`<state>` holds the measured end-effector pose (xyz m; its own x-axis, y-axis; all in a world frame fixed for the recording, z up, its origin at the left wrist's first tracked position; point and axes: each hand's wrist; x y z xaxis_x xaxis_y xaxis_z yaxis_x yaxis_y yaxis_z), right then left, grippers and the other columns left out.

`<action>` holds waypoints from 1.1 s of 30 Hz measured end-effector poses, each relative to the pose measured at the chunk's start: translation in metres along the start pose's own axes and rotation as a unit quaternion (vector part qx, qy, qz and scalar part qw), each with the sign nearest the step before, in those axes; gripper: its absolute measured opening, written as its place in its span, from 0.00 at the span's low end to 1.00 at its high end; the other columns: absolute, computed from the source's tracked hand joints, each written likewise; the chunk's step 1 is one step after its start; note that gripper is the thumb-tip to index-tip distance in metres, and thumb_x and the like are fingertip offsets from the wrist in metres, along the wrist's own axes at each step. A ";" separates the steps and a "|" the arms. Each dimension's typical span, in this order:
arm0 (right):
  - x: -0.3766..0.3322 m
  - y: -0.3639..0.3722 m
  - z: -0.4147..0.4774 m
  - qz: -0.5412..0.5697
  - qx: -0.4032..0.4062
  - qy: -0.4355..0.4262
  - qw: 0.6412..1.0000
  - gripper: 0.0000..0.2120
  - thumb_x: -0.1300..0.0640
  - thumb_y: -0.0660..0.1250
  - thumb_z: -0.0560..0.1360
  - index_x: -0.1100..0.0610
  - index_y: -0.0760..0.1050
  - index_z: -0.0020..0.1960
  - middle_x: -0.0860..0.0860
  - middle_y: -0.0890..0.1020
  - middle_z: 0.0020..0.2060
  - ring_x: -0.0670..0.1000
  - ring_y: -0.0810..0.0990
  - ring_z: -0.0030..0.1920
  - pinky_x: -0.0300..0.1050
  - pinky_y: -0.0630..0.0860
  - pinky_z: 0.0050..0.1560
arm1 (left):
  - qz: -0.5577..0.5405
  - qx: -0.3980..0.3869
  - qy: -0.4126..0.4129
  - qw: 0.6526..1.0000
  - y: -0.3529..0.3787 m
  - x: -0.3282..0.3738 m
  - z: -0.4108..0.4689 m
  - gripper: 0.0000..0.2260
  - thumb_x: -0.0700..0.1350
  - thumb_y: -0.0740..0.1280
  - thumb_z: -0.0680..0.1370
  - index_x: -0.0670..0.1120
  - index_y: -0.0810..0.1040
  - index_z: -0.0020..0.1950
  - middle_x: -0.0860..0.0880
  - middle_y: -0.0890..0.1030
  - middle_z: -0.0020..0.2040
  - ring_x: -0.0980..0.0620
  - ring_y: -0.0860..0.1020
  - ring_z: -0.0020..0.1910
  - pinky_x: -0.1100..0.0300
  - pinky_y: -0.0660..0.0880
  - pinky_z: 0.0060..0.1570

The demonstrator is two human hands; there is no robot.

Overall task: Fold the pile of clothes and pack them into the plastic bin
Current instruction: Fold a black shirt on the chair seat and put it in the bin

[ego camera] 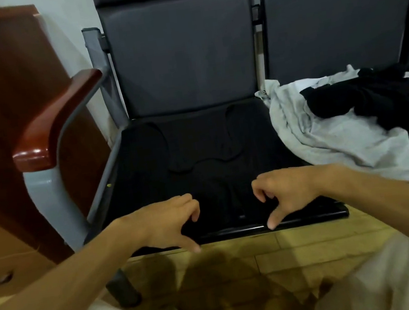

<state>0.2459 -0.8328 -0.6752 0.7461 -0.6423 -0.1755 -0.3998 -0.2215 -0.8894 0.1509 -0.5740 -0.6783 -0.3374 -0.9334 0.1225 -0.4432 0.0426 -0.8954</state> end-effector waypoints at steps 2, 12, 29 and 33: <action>0.004 0.008 -0.001 -0.027 -0.006 -0.008 1.000 0.24 0.42 0.75 0.68 0.50 0.65 0.52 0.45 0.70 0.48 0.46 0.70 0.47 0.40 0.69 0.42 | -0.016 0.004 -0.012 1.000 0.003 -0.004 0.004 0.21 0.54 0.72 0.73 0.53 0.66 0.60 0.56 0.69 0.51 0.58 0.70 0.44 0.65 0.68 0.40; 0.031 0.006 0.006 0.064 0.070 -0.017 0.995 0.04 0.55 0.66 0.78 0.50 0.77 0.53 0.38 0.74 0.42 0.38 0.73 0.43 0.31 0.68 0.47 | -0.096 0.036 -0.031 0.994 -0.005 -0.028 0.024 0.03 0.49 0.63 0.81 0.53 0.74 0.53 0.54 0.73 0.50 0.55 0.74 0.49 0.58 0.74 0.53; 0.076 -0.012 0.053 0.127 0.299 0.260 0.910 0.12 0.44 0.67 0.76 0.52 0.77 0.44 0.50 0.76 0.37 0.55 0.79 0.47 0.45 0.72 0.46 | -0.235 0.258 -0.239 0.906 -0.012 -0.088 0.027 0.04 0.39 0.67 0.78 0.49 0.76 0.49 0.48 0.80 0.48 0.55 0.76 0.42 0.69 0.69 0.36; 0.077 -0.012 0.053 0.086 0.357 0.332 0.869 0.17 0.42 0.65 0.76 0.56 0.79 0.51 0.57 0.82 0.46 0.60 0.80 0.52 0.51 0.76 0.51 | -0.233 0.292 -0.336 0.865 -0.006 -0.103 0.016 0.08 0.40 0.62 0.80 0.44 0.78 0.56 0.44 0.81 0.52 0.48 0.79 0.48 0.56 0.76 0.47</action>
<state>0.3361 -0.8409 -0.6998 0.1420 -0.9551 -0.2602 0.1336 0.2789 -0.9510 0.2012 -0.4836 -0.6925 0.4111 -0.8055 0.4268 0.1601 -0.3971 -0.9037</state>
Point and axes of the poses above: each hand's wrist, its own z-axis towards the middle knuckle, its own y-axis out of the palm, x = y × z
